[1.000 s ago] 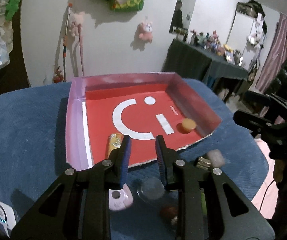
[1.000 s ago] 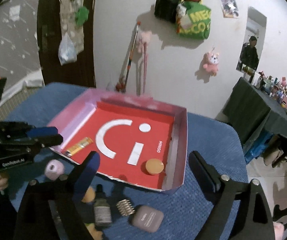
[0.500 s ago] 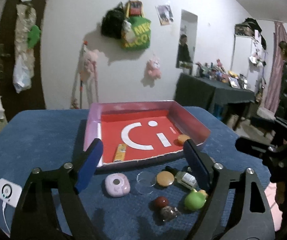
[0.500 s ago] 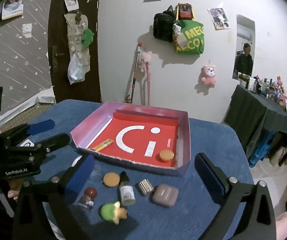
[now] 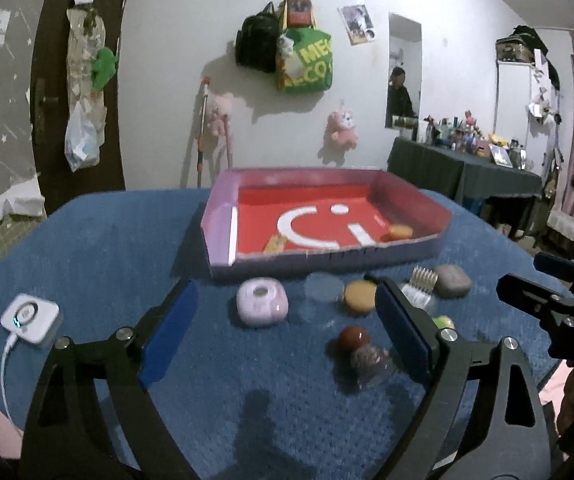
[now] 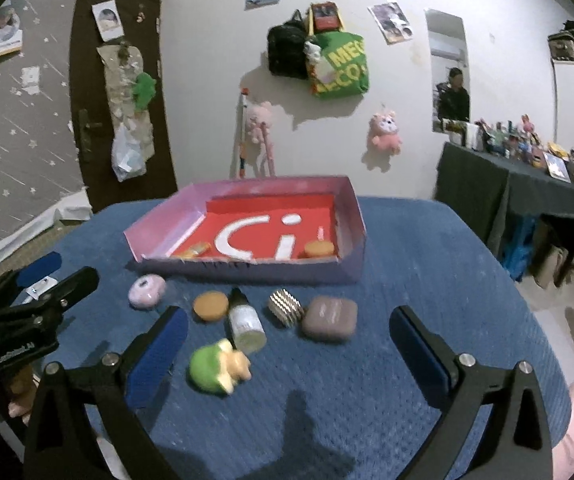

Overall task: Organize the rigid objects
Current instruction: 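Withdraw both tools from the box toward the remaining items, then grasp the pink compact with the left tool while the right tool grasps the grey NOVO case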

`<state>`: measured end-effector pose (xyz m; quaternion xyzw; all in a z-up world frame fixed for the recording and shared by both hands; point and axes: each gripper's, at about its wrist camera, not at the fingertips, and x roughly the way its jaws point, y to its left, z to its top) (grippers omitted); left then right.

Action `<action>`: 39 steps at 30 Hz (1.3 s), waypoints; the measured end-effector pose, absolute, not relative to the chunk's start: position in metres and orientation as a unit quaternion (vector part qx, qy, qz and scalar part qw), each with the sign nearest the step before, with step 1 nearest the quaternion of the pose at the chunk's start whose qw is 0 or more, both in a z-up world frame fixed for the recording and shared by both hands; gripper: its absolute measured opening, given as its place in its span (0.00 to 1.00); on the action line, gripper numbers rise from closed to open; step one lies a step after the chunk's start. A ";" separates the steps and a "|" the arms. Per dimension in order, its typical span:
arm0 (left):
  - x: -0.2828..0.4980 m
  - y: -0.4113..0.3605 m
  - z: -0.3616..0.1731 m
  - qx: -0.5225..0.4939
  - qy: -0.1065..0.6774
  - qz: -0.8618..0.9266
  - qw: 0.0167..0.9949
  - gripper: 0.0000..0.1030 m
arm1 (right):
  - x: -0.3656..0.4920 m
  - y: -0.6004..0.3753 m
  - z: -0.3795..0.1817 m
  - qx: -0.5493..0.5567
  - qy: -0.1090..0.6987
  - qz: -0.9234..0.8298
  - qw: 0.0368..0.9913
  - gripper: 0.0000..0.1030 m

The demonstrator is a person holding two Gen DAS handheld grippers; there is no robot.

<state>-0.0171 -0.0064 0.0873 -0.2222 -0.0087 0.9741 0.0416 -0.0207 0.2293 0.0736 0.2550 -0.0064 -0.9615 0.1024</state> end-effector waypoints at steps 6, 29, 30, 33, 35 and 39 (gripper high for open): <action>-0.020 -0.009 0.072 -0.248 -0.017 0.968 0.036 0.88 | -0.026 0.232 0.050 0.287 -0.021 -0.952 0.102 1.00; -0.075 -0.030 0.062 -0.332 -0.038 0.942 0.015 0.88 | -0.073 0.242 0.036 0.335 -0.041 -0.938 0.075 1.00; -0.079 -0.032 0.061 -0.339 -0.038 0.940 0.014 0.88 | -0.078 0.243 0.036 0.341 -0.037 -0.937 0.070 1.00; -0.094 -0.033 0.057 -0.363 -0.034 0.931 0.009 0.88 | -0.091 0.244 0.033 0.360 -0.027 -0.931 0.057 1.00; -0.102 -0.033 0.055 -0.376 -0.030 0.926 0.012 0.88 | -0.098 0.246 0.031 0.373 -0.023 -0.926 0.050 1.00; -0.115 -0.031 0.049 -0.399 -0.019 0.917 0.018 0.88 | -0.112 0.247 0.028 0.396 -0.011 -0.918 0.040 0.94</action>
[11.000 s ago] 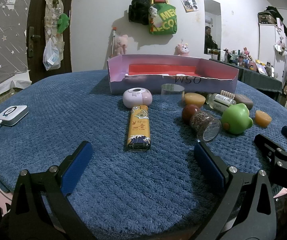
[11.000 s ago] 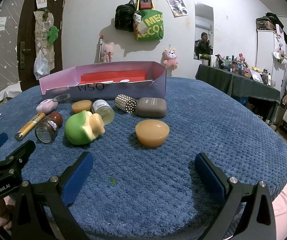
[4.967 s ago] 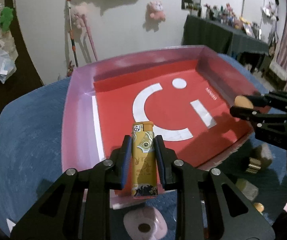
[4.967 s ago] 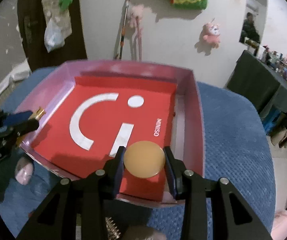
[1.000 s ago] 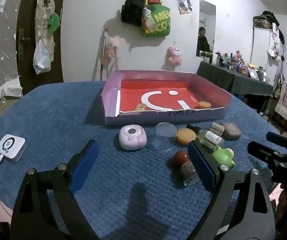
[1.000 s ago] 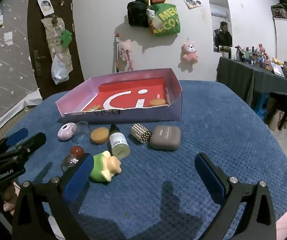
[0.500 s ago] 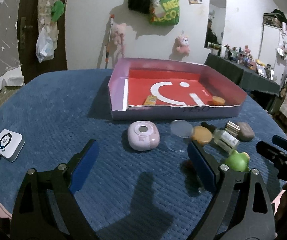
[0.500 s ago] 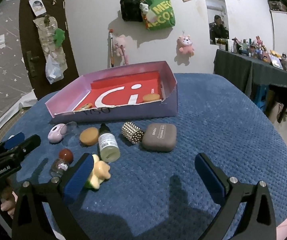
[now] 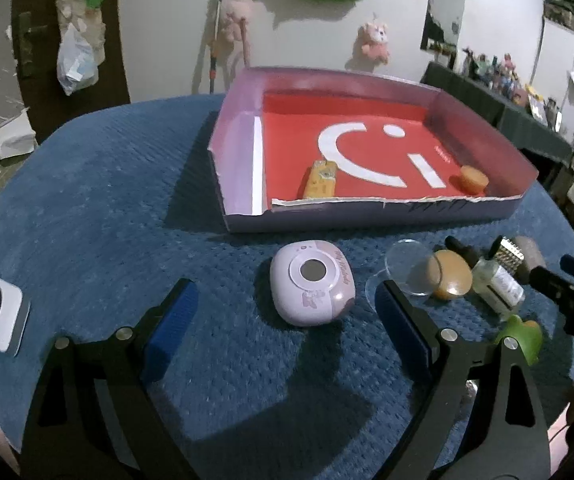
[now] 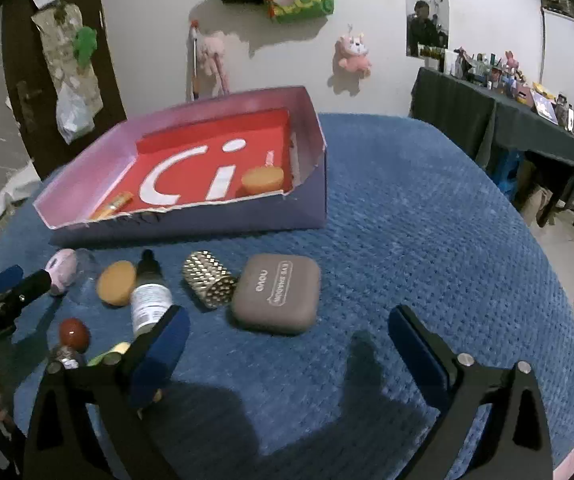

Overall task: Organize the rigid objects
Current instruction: 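Grasp the pink compact with the left tool while the right tool grasps the grey NOVO case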

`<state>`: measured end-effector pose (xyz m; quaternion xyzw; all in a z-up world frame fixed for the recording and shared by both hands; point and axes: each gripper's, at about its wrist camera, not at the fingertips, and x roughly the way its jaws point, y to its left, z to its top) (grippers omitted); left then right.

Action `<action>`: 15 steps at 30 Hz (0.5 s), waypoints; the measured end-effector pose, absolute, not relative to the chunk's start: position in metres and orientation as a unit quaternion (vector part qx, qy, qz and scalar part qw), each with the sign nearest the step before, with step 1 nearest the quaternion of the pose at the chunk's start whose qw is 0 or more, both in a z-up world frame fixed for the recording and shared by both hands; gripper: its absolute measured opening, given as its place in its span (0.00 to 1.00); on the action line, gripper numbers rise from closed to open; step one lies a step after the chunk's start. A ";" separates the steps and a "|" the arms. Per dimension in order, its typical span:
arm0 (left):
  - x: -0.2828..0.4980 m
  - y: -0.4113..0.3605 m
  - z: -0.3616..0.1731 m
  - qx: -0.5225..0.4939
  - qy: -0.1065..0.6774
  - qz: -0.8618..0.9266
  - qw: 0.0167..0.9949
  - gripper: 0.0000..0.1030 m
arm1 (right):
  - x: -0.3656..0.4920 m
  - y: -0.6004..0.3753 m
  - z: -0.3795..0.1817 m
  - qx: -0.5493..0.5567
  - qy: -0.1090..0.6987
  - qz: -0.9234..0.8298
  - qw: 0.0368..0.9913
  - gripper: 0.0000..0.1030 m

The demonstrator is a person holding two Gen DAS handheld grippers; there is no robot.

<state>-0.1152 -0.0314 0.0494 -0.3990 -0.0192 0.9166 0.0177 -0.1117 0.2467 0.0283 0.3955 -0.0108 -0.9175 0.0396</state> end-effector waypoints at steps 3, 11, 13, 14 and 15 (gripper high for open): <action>-0.125 -0.033 0.045 -0.415 -0.020 0.909 0.017 0.88 | -0.120 0.247 0.026 0.409 -0.004 -0.912 0.032 0.94; -0.140 -0.032 0.036 -0.436 -0.011 0.900 0.014 0.88 | -0.137 0.249 0.020 0.437 -0.009 -0.899 0.027 0.88; -0.142 -0.033 0.034 -0.441 -0.013 0.897 0.015 0.88 | -0.141 0.248 0.018 0.443 -0.011 -0.896 0.027 0.85; -0.144 -0.033 0.034 -0.442 -0.015 0.897 0.016 0.87 | -0.142 0.249 0.018 0.443 -0.012 -0.896 0.027 0.83; -0.144 -0.033 0.033 -0.443 -0.016 0.896 0.016 0.84 | -0.144 0.249 0.018 0.443 -0.012 -0.896 0.028 0.82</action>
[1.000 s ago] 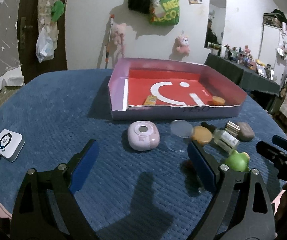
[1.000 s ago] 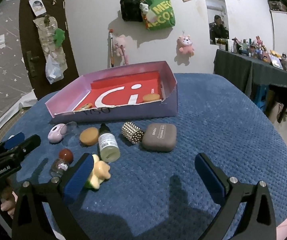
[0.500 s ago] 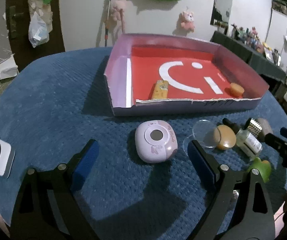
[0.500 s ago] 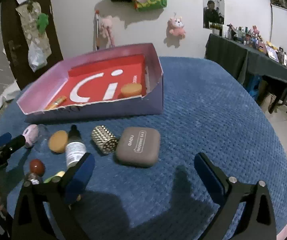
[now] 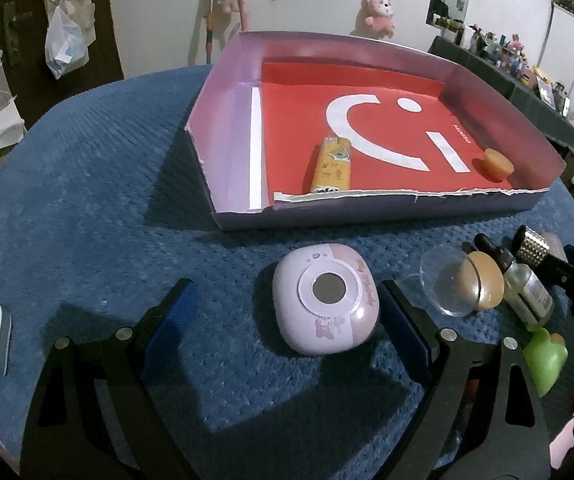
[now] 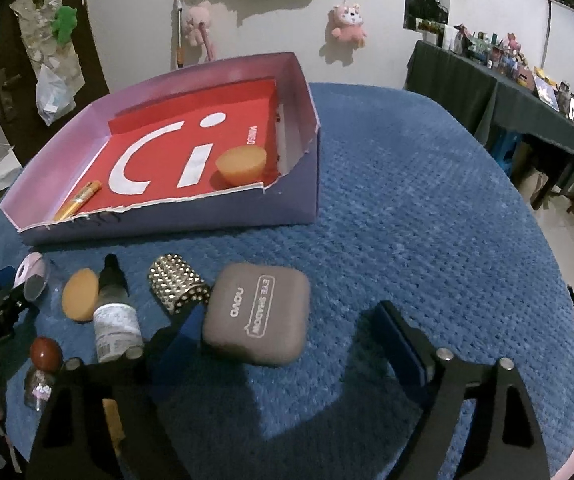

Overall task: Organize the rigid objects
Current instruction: 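Grasp the pink compact with the left tool while the right tool grasps the grey NOVO case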

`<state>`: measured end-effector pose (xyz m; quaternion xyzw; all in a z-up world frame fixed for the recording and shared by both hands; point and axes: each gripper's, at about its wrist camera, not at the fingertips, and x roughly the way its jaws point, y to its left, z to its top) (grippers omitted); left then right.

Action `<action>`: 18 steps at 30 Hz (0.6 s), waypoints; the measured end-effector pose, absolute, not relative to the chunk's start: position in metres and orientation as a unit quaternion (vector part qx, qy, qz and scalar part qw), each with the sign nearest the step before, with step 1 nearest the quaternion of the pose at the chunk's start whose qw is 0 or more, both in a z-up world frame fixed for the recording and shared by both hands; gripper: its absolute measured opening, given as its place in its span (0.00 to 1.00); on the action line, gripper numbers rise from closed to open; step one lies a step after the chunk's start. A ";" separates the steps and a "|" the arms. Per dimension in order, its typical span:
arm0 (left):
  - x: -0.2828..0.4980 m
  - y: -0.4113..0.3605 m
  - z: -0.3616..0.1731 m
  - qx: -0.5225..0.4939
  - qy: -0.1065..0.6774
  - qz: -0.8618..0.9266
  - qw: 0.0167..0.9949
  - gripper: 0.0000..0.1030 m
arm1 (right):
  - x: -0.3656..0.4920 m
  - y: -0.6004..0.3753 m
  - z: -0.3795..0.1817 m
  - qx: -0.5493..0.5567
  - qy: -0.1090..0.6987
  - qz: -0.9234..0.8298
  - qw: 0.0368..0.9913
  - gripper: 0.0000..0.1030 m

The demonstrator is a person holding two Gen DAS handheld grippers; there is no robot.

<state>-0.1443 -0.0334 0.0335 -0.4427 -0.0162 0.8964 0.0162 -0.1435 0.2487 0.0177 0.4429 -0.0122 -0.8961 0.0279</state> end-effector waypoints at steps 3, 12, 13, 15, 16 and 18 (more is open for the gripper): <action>-0.145 -0.032 0.034 -0.441 -0.015 0.897 0.017 0.78 | -0.145 0.247 0.018 0.441 -0.009 -0.897 0.033 0.76; -0.141 -0.026 0.044 -0.433 -0.017 0.900 0.052 0.48 | -0.140 0.241 0.024 0.429 -0.012 -0.901 0.065 0.56; -0.139 -0.025 0.047 -0.428 -0.016 0.902 0.052 0.48 | -0.139 0.242 0.027 0.425 -0.017 -0.902 0.067 0.56; -0.137 -0.026 0.054 -0.421 -0.016 0.905 0.054 0.48 | -0.136 0.243 0.037 0.411 -0.017 -0.909 0.069 0.56; -0.136 -0.025 0.058 -0.417 -0.018 0.907 0.056 0.48 | -0.134 0.242 0.043 0.403 -0.015 -0.912 0.071 0.56; -0.134 -0.025 0.066 -0.407 -0.018 0.911 0.060 0.48 | -0.132 0.241 0.052 0.393 -0.014 -0.916 0.078 0.56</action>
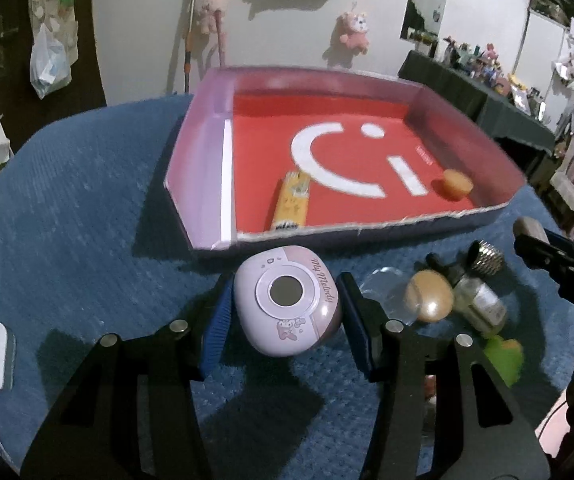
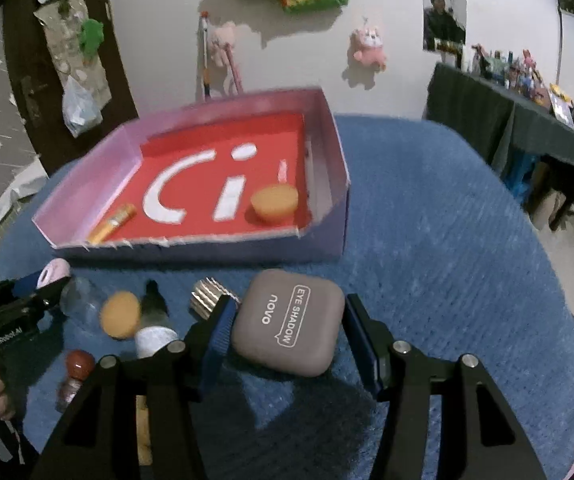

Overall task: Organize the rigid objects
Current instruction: 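Grasp the pink compact with the left tool while the right tool grasps the grey NOVO case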

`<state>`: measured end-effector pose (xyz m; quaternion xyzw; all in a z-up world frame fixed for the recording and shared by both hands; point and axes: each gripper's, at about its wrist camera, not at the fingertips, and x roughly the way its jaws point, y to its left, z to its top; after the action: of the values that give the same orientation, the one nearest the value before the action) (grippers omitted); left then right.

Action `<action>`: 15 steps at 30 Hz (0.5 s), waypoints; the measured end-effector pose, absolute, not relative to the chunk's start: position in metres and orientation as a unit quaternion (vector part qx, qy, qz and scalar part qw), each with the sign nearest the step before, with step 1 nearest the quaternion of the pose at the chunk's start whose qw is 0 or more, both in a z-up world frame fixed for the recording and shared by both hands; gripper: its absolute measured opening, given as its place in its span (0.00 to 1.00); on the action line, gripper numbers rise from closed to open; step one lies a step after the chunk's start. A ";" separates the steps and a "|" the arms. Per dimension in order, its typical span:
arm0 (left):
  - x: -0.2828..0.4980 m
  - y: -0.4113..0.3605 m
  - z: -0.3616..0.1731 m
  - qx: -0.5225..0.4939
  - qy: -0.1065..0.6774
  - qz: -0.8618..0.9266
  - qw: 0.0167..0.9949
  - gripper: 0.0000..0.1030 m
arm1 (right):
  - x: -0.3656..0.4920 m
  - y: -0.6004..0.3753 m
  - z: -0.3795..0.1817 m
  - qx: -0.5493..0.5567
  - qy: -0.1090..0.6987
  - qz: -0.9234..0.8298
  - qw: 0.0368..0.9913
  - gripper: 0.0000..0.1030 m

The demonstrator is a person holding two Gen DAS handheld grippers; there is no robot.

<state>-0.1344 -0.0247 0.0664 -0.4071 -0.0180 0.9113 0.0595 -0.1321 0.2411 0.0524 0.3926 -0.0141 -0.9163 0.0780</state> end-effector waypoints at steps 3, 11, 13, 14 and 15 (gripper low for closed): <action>-0.132 -0.023 0.075 -0.396 -0.016 0.916 0.063 0.48 | -0.129 0.237 0.064 0.378 -0.007 -0.922 0.087 0.56; -0.131 -0.019 0.082 -0.391 -0.013 0.917 0.074 0.48 | -0.128 0.232 0.070 0.374 -0.007 -0.922 0.103 0.56; -0.131 -0.017 0.083 -0.391 -0.010 0.917 0.080 0.48 | -0.128 0.231 0.070 0.373 -0.006 -0.922 0.107 0.56; -0.132 -0.015 0.084 -0.392 -0.008 0.916 0.090 0.48 | -0.130 0.230 0.070 0.372 -0.005 -0.921 0.113 0.56; -0.134 -0.013 0.085 -0.392 -0.006 0.914 0.101 0.48 | -0.130 0.229 0.070 0.370 -0.005 -0.921 0.118 0.56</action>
<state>-0.1338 -0.0127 0.0855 -0.3925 -0.0056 0.9142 0.1006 -0.1305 0.2290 0.0704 0.3703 -0.0050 -0.9214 0.1181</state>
